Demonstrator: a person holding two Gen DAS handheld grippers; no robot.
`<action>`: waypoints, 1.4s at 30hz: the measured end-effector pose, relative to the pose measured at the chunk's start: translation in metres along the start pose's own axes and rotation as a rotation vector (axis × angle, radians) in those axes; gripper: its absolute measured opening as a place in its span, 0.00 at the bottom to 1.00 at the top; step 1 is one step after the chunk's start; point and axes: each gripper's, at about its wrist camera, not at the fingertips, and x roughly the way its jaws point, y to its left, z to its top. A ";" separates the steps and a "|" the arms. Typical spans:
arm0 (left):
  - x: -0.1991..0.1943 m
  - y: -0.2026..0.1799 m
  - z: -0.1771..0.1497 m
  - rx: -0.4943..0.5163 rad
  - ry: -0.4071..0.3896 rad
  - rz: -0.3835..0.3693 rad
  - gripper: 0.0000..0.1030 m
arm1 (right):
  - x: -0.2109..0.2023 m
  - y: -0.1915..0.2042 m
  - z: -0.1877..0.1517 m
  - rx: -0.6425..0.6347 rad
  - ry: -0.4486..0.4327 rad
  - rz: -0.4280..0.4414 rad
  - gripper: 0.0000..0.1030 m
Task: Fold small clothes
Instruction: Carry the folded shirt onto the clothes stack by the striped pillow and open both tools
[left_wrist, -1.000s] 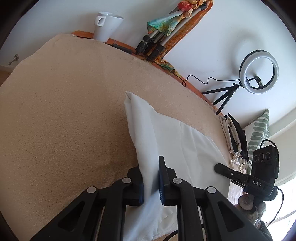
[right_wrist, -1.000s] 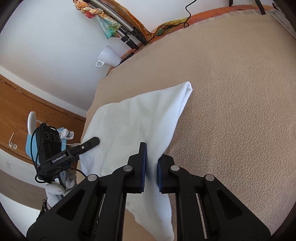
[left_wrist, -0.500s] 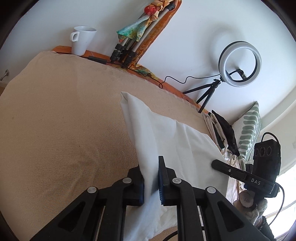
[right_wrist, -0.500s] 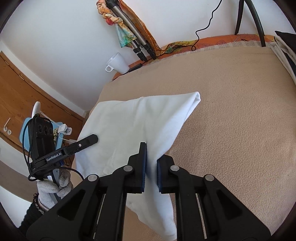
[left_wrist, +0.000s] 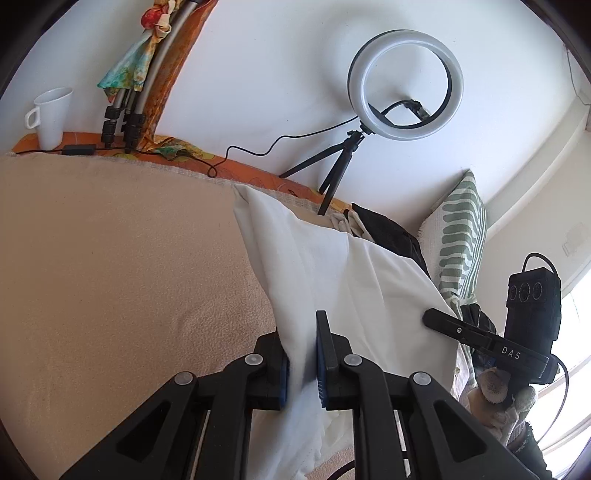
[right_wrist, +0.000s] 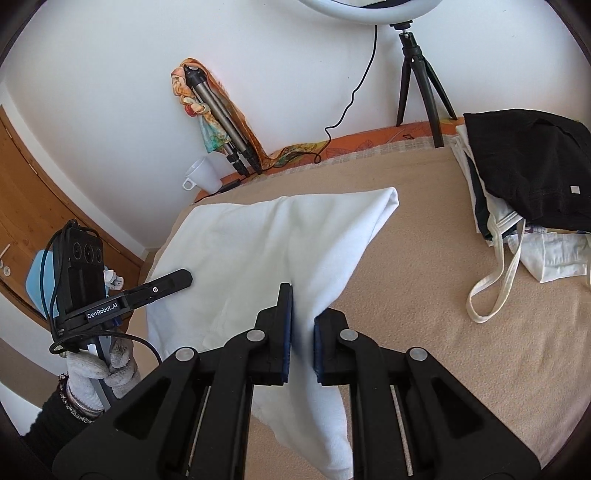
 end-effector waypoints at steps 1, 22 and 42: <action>0.007 -0.010 0.003 0.010 -0.003 -0.009 0.09 | -0.008 -0.007 0.002 0.000 -0.011 -0.010 0.10; 0.167 -0.157 0.066 0.109 -0.013 -0.133 0.09 | -0.125 -0.147 0.088 -0.058 -0.156 -0.278 0.10; 0.273 -0.183 0.087 0.152 -0.008 -0.016 0.15 | -0.078 -0.257 0.147 -0.053 -0.123 -0.396 0.10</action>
